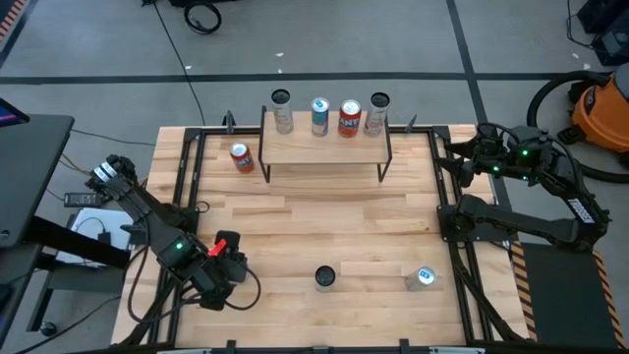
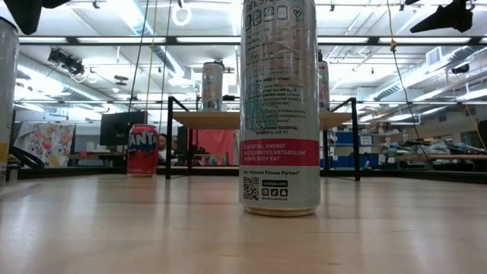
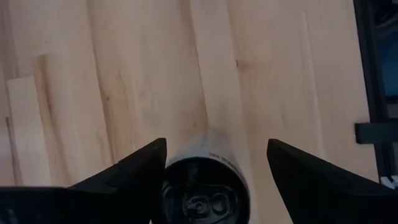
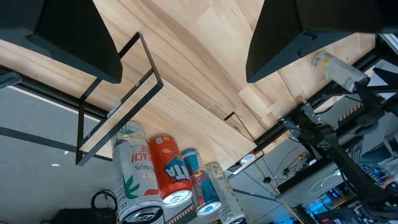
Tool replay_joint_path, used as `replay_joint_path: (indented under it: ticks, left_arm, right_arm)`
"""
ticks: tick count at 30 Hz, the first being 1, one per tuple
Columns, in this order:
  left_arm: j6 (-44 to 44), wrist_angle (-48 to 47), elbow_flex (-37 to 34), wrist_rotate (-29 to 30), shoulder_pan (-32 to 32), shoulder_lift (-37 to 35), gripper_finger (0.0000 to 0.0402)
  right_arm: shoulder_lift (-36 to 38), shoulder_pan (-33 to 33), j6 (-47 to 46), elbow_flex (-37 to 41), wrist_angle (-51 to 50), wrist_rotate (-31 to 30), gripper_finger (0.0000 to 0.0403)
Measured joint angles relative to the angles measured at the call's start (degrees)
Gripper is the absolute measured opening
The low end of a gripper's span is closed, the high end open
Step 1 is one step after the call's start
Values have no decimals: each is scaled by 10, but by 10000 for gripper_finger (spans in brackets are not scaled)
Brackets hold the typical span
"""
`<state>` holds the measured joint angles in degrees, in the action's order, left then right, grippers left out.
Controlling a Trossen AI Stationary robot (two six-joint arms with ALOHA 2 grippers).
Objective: Place canned beverage on shelf
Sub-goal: Put the white yellow soda can on the shelf aligned with the other white yellow soda can
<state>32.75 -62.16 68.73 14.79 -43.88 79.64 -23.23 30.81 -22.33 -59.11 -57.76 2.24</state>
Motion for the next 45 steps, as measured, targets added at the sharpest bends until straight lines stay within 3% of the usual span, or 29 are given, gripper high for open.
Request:
replay_joint_path:
  ticks: [15,22,38,45]
  left_arm:
    - [-1,98,0,6,0,0,288]
    - [-5,101,0,50,0,0,288]
    - [-39,109,0,55,3,0,288]
    - [-10,102,0,57,3,0,288]
  right_arm:
    - [0,0,4,0,-1,0,352]
    - [0,0,4,0,-30,4,352]
    - [0,0,15,0,-37,4,352]
    - [0,0,19,0,-37,4,352]
